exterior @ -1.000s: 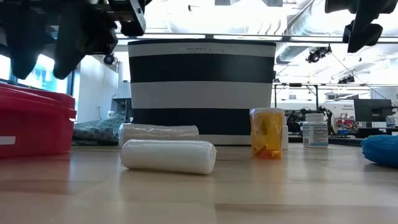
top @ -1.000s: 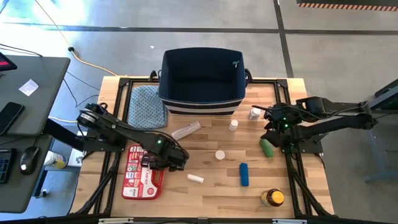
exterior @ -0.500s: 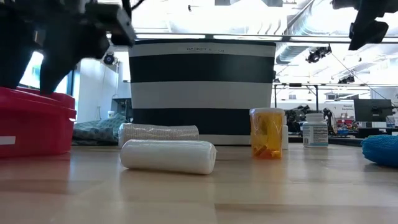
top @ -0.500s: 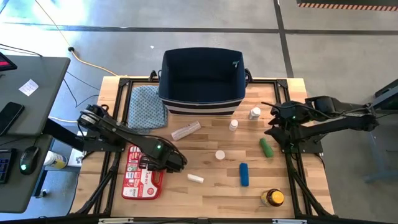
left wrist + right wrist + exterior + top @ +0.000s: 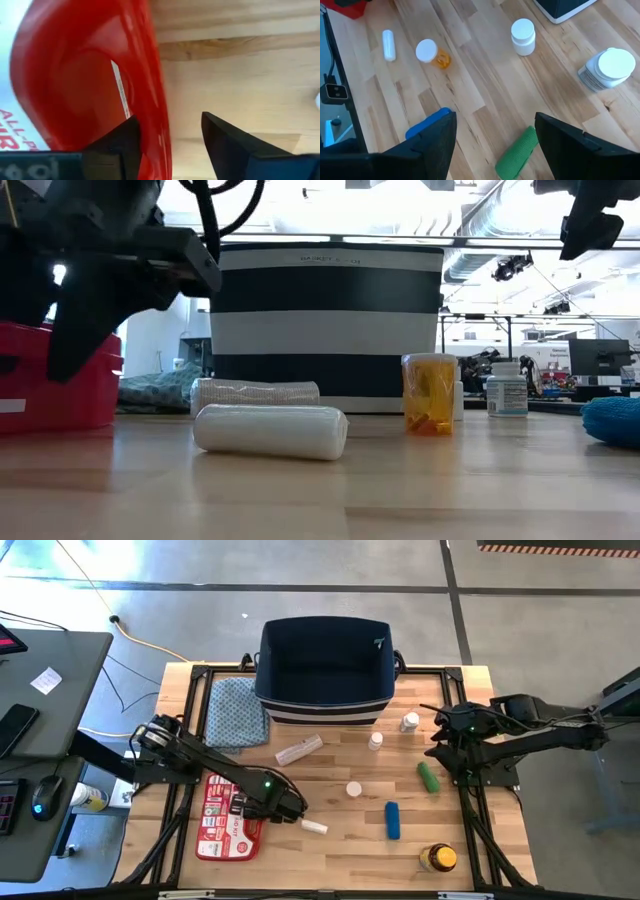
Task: Pick & place medical supplies in basket/bin
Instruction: Put the red first aid kit box into the blue bin
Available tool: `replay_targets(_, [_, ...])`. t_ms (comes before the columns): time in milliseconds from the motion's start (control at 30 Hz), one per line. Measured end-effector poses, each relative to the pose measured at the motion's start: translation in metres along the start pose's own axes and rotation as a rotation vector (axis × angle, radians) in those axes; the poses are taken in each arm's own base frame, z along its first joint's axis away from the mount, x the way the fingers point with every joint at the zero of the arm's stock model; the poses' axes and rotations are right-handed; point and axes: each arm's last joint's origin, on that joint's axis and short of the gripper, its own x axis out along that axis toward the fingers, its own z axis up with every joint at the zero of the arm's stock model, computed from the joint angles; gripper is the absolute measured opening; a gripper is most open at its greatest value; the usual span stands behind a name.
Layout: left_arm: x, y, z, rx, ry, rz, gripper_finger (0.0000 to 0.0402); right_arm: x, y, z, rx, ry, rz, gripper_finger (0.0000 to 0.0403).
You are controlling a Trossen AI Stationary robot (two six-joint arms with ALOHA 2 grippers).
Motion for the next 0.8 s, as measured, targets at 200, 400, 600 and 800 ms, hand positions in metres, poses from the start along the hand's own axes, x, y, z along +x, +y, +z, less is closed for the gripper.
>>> replay_targets(200, [0.0012, -0.0009, 0.0003, 0.000, -0.007, -0.003, 0.0166, 0.0000, 0.0000, 0.0000, 0.000, 0.000, 0.000, 0.0259])
replay_targets(400, [0.0012, -0.0015, -0.0002, 0.025, 0.005, -0.007, 0.0098, 0.0000, 0.0000, 0.0000, -0.018, 0.000, 0.000, 0.0259])
replay_targets(600, [0.0012, -0.0019, -0.0004, 0.053, 0.011, -0.010, 0.0090, 0.0000, 0.0000, 0.0000, -0.038, -0.001, -0.001, 0.0259])
replay_targets(800, [0.0011, -0.0016, -0.0008, 0.053, 0.027, -0.004, 0.0090, 0.0000, -0.0001, 0.0001, -0.049, -0.003, -0.004, 0.0259])
